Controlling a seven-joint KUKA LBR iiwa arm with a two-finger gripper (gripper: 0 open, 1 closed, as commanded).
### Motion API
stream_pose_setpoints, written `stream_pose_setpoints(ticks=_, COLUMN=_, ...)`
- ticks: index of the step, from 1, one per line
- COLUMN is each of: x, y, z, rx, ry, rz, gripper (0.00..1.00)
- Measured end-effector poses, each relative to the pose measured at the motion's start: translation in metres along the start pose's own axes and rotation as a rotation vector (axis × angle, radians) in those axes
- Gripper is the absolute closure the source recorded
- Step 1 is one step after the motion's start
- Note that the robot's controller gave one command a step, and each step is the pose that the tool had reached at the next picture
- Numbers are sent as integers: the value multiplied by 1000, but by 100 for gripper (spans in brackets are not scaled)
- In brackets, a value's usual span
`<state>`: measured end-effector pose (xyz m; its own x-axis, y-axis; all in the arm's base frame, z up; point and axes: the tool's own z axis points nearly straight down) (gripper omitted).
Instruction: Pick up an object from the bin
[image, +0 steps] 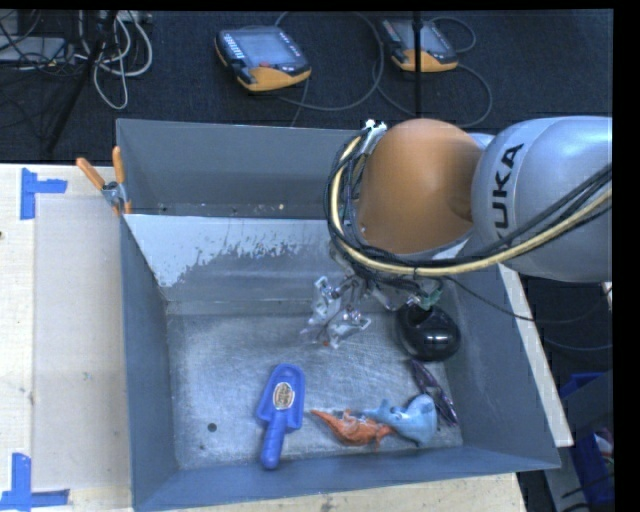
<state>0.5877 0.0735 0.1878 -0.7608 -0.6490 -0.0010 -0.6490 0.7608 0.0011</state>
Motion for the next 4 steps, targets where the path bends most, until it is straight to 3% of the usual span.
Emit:
stream_pose_setpoints(ticks=1, x=0, y=0, z=0, rx=0, ry=0, rz=0, gripper=100)
stream_pose_setpoints(ticks=3, x=3, y=5, z=-41, rx=1, ry=-1, rz=8, gripper=100)
stream_pose_setpoints(ticks=4, x=3, y=5, z=-41, rx=1, ry=-1, rz=9, gripper=100)
